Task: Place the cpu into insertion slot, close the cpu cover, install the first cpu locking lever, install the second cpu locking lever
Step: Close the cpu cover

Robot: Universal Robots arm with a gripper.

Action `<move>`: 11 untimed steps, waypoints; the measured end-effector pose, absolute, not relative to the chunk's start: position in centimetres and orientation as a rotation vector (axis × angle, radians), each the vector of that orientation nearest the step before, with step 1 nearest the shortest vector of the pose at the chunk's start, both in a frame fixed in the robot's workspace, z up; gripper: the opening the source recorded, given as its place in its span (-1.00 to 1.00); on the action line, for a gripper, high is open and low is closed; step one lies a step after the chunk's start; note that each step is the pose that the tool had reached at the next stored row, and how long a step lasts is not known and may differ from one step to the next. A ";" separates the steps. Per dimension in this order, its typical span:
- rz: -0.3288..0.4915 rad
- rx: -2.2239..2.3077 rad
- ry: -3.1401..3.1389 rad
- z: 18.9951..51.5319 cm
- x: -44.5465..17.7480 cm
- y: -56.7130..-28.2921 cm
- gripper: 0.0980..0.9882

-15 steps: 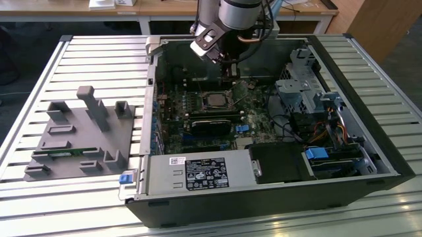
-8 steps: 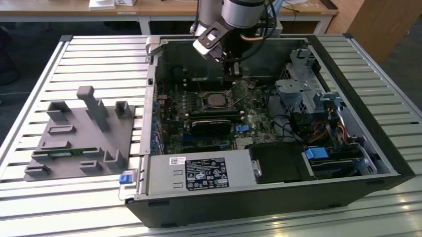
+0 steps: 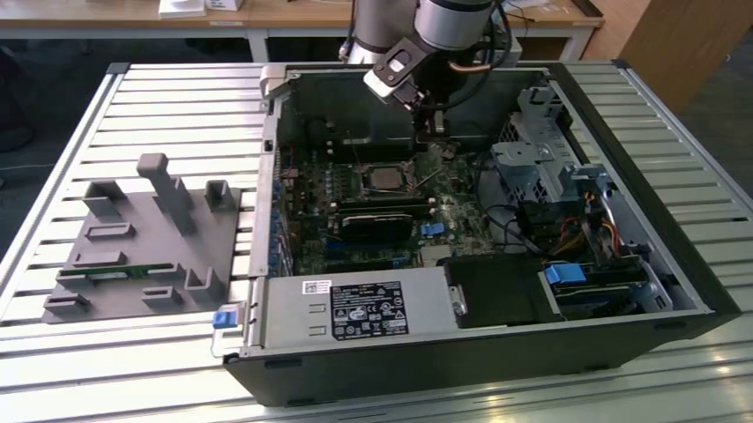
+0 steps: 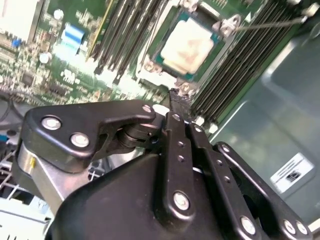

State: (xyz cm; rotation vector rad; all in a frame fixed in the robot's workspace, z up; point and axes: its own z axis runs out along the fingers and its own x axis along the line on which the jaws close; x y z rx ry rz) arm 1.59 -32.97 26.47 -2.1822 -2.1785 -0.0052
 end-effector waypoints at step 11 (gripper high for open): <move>-0.016 -2.183 -2.187 26.4 2.5 -33.0 -0.96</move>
